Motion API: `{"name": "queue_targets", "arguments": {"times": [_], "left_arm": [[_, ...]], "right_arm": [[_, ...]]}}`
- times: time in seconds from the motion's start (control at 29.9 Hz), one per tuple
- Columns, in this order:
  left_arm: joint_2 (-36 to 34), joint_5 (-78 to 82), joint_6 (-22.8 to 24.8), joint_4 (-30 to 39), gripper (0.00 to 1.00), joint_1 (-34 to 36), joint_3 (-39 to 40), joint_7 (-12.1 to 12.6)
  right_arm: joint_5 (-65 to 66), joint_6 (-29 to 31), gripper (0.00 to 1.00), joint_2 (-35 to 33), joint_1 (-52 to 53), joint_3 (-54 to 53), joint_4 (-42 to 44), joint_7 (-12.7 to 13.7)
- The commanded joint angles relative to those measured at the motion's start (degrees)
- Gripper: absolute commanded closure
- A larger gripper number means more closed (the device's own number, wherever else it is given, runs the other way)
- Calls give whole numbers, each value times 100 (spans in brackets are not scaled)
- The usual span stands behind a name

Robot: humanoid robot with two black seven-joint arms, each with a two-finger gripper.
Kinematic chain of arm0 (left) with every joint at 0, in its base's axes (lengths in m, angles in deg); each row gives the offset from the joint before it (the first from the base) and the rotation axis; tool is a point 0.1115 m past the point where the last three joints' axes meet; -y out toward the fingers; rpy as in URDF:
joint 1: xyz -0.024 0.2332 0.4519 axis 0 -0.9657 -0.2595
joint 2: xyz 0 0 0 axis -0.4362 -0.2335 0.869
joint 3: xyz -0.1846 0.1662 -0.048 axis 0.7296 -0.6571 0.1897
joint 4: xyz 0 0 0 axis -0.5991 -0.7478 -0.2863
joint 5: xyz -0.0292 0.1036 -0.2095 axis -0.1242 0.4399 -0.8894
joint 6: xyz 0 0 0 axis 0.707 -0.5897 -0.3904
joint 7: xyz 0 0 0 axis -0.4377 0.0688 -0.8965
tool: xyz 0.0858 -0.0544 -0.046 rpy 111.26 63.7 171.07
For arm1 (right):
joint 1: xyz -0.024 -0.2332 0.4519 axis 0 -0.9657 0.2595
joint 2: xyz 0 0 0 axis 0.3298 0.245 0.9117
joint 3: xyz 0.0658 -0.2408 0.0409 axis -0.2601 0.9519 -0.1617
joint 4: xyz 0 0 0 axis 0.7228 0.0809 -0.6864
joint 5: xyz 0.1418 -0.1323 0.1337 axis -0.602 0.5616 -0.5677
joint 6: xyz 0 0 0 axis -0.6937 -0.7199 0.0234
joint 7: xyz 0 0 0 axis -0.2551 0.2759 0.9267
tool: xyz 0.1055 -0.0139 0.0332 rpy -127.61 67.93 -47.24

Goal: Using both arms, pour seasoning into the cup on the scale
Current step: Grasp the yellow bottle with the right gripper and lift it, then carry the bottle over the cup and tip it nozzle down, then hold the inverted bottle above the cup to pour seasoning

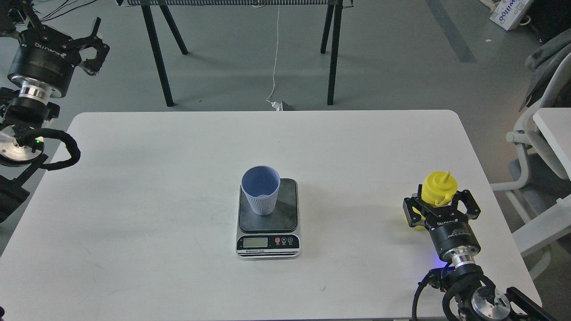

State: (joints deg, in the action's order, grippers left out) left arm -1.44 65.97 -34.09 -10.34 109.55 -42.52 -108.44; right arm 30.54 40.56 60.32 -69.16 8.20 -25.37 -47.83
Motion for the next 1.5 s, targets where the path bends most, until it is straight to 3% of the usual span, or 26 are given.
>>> {"name": "queue_targets", "arguments": {"times": [0.0, 0.17, 0.27, 0.47, 0.63, 0.8, 1.07, 1.47], "left_arm": [[-9, 0, -11, 9, 0, 2, -4, -9], [-70, 0, -11, 35, 0, 2, -5, -9], [-79, 0, -11, 35, 0, 2, 4, -9], [-79, 0, -28, 79, 0, 2, 92, -18], [-132, 0, -37, 114, 0, -7, 154, -18], [-141, 0, -19, 114, 0, -7, 224, -18], [-141, 0, -11, 114, 0, -15, 224, -18], [-149, -9, -2, 114, 0, -15, 286, -18]], "right_arm": [[119, 0, 56, -81, 499, 20, -146, -19], [1163, 0, 56, -389, 1518, 143, -313, -11], [1972, -504, 56, -398, 2308, 318, -287, -2], [3133, -1770, 56, -407, 4268, 2100, -112, 42], [4108, -1991, 59, -284, 5263, 3288, 240, 68], [5373, -2508, 61, 67, 5844, 4317, 301, 218], [6895, -2992, 61, 463, 6486, 5758, 907, 209], [7300, -3283, 62, 973, 7189, 6840, 1172, 209]]}}
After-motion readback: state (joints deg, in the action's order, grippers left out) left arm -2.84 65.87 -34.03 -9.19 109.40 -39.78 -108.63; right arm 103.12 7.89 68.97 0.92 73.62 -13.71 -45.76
